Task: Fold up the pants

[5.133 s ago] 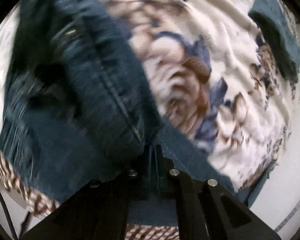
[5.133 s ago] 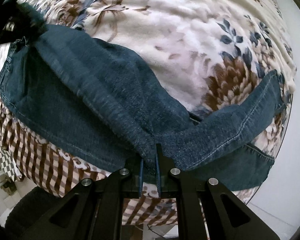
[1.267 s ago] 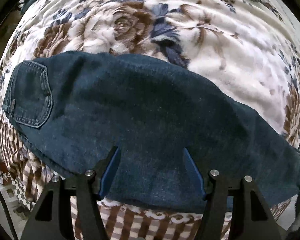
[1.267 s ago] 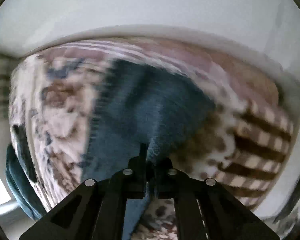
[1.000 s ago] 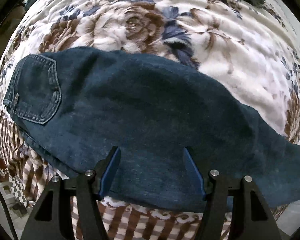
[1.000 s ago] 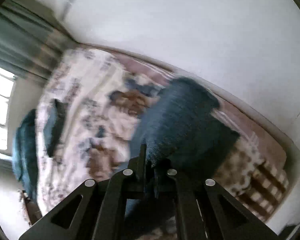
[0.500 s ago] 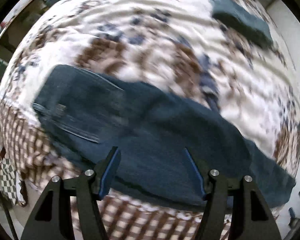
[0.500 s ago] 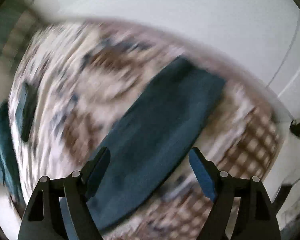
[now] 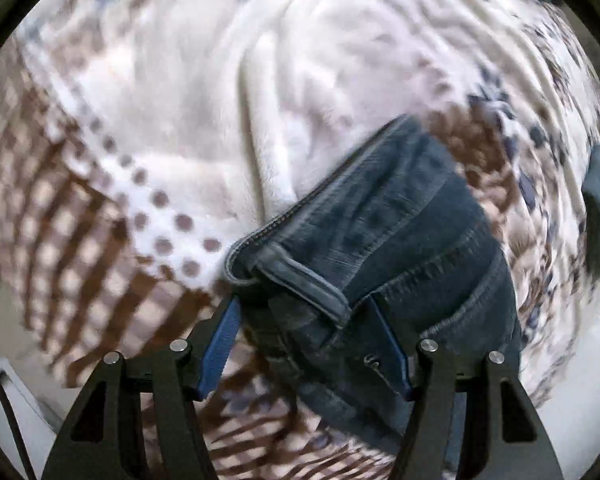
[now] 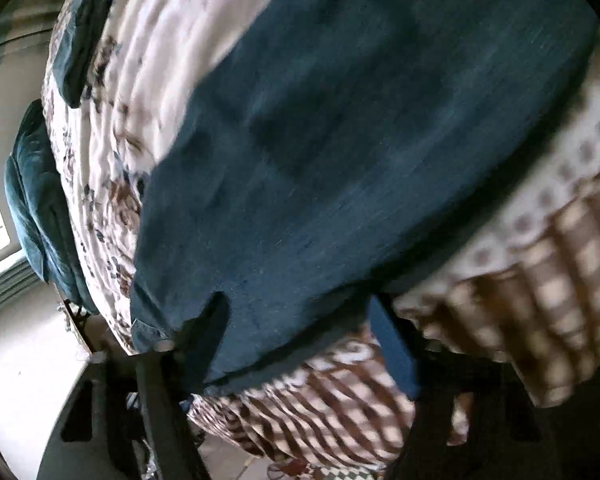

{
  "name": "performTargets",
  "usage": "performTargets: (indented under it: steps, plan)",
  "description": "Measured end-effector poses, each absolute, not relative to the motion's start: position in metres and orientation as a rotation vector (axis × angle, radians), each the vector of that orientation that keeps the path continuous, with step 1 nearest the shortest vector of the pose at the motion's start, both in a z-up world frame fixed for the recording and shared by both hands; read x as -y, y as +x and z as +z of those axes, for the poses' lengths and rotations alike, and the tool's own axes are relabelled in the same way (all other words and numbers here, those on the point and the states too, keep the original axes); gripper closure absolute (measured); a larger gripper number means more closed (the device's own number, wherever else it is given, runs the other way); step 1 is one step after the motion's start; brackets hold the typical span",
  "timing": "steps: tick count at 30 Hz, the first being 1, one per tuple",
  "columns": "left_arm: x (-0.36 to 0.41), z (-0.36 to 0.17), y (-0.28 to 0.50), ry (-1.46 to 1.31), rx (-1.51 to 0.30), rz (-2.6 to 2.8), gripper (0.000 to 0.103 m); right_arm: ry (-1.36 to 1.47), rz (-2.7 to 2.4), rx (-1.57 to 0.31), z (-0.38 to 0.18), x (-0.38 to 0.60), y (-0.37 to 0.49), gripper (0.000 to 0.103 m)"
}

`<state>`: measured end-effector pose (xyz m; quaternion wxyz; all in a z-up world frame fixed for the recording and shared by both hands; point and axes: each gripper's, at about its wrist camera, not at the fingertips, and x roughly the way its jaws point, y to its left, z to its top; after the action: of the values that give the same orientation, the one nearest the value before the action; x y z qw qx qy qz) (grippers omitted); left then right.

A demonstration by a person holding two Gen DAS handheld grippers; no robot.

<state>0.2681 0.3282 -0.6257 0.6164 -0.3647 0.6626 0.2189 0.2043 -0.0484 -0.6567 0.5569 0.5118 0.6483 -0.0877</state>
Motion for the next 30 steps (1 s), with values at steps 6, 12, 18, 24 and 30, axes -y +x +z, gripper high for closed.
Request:
performTargets:
  steps: [6, 12, 18, 24, 30]
  plan:
    - [-0.326, -0.644, 0.271, -0.818, -1.512, 0.502, 0.04, 1.138, -0.27, -1.485, -0.677, 0.021, 0.216, 0.065]
    - [-0.307, -0.623, 0.255, -0.741, -1.421, 0.476, 0.067, 1.088, -0.262, -1.461, -0.665, 0.016, 0.22, 0.087]
    - [-0.286, -0.588, 0.235, -0.661, -1.353, 0.449, 0.075, 1.064, -0.23, -1.46, -0.639, 0.024, 0.22, 0.093]
    - [-0.306, -0.576, 0.211, -0.72, -1.375, 0.435, 0.085, 1.008, -0.177, -1.449, -0.603, 0.027, 0.209, 0.094]
    - [-0.31, -0.625, 0.221, -0.669, -1.45, 0.495, 0.084, 0.962, -0.182, -1.586, -0.656, 0.017, 0.197, 0.094]
